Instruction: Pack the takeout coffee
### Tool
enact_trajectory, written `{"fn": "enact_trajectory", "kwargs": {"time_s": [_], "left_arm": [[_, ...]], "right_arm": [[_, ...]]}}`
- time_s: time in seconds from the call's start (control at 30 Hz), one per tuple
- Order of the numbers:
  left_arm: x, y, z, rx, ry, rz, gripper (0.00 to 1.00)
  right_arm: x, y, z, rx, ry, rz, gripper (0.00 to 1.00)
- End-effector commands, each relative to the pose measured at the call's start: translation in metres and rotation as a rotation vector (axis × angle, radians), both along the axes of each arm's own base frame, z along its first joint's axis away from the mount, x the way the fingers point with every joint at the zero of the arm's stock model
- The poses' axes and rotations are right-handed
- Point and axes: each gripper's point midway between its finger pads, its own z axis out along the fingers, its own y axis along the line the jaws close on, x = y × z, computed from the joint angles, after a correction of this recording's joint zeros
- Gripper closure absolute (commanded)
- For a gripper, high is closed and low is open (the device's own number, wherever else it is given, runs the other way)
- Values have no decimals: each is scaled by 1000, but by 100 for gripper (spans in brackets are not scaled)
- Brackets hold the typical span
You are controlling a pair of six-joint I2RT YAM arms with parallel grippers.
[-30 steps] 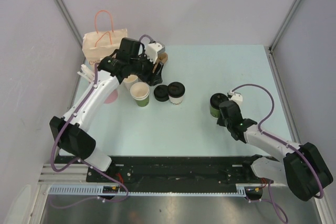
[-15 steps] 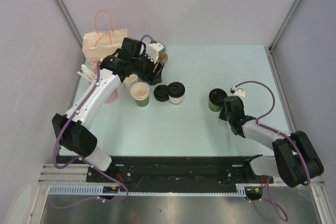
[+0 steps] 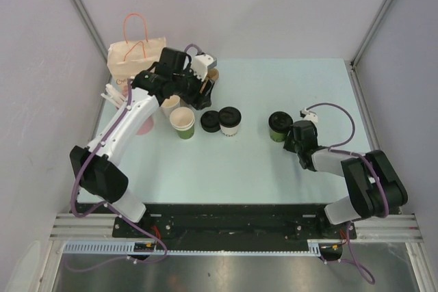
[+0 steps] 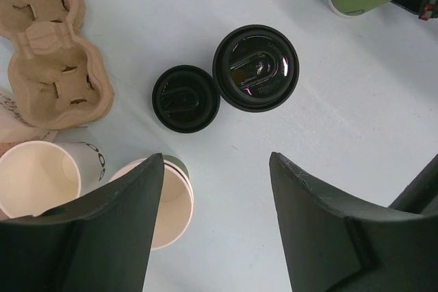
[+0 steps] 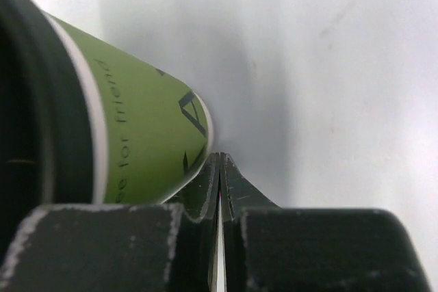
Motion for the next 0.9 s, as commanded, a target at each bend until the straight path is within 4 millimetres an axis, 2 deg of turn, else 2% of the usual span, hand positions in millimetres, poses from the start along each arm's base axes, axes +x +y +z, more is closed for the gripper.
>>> {"fn": "enact_trajectory", "kwargs": {"time_s": [0.0,0.17,0.3,0.6,0.8,0.87], "left_arm": [[9,-1,18,-2,-72,-30,32],[8,0,18,-1,-75,-32,32],[7,-1,16,-4,-66,-37,32],[11,2,18,12,-82,-23,32],[16,10,22,45,-115,6,32],[17,16,25,63,-128,31,32]], "right_arm": [[29,20,12,55,-51,36,100],[39,31,9,76,-42,46,100],[42,28,1,85,-6,5,100],[71,37,-13,107,25,13,100],[83,33,-1,130,-2,2,100],[78,30,0,110,20,-1,100]]}}
